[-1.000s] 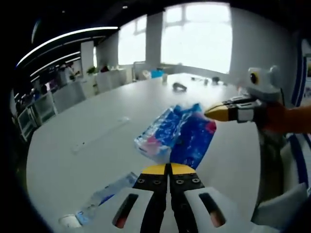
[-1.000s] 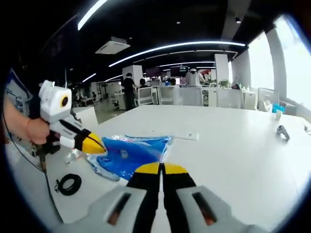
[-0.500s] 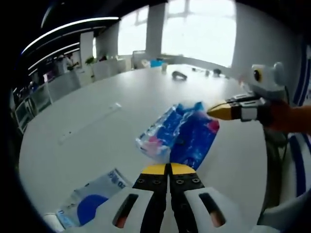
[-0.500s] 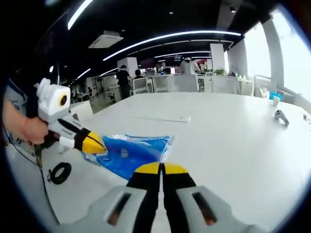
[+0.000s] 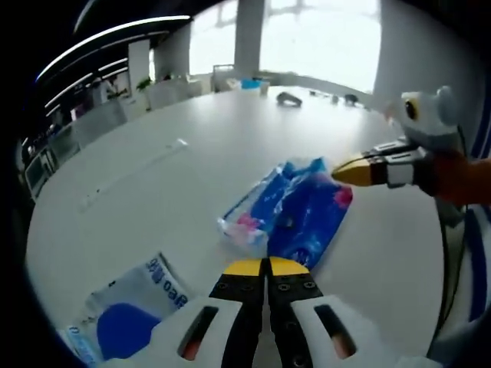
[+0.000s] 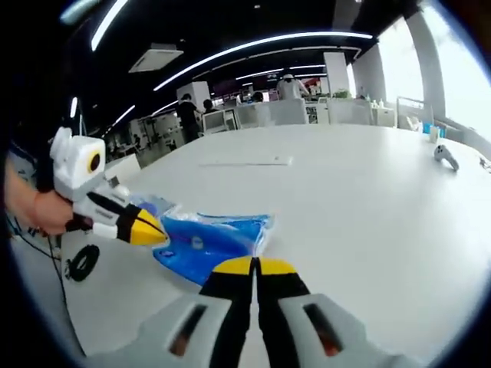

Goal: Arrange the tabletop items into an orderly group along one side of the table until the central work area is clear of visible clutter.

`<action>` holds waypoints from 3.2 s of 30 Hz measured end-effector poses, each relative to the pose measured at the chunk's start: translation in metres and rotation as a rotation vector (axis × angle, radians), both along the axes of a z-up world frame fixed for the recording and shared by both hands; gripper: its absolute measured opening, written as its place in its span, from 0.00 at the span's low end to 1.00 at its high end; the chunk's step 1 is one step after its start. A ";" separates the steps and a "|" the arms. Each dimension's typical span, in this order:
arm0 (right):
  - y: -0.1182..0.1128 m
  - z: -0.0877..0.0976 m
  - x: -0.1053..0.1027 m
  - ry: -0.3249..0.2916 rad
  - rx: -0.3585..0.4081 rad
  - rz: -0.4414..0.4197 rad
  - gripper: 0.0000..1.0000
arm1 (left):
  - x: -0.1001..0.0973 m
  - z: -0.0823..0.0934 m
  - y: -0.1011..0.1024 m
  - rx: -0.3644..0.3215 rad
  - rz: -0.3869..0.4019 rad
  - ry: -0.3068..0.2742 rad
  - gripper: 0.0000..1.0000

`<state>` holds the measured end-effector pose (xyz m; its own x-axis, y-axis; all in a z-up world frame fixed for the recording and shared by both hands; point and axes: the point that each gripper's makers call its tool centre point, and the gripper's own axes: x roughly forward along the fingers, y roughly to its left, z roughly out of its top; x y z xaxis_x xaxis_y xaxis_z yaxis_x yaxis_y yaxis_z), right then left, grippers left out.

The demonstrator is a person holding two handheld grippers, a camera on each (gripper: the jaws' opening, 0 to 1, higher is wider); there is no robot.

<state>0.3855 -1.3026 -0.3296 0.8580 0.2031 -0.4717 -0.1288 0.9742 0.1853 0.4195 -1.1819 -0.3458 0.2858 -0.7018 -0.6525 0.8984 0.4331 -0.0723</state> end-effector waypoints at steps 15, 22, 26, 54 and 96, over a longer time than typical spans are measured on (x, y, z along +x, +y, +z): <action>0.002 -0.021 -0.007 0.048 0.029 0.001 0.00 | -0.002 -0.010 0.003 0.023 -0.001 -0.006 0.00; 0.003 -0.026 -0.008 0.081 0.054 -0.003 0.02 | -0.007 -0.015 0.004 0.036 -0.006 0.010 0.06; 0.006 -0.027 -0.009 0.085 0.055 0.003 0.05 | -0.009 -0.015 0.004 0.035 -0.007 0.011 0.09; -0.002 -0.011 -0.011 0.068 0.047 -0.039 0.19 | -0.012 0.004 0.006 0.004 -0.012 -0.005 0.29; 0.027 0.051 -0.012 -0.034 0.021 -0.028 0.26 | -0.009 0.084 0.059 -0.126 0.062 -0.112 0.44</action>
<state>0.3734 -1.2761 -0.2790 0.8790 0.1887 -0.4379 -0.1086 0.9734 0.2016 0.4107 -1.1231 -0.2618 0.3975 -0.7547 -0.5219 0.8757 0.4820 -0.0300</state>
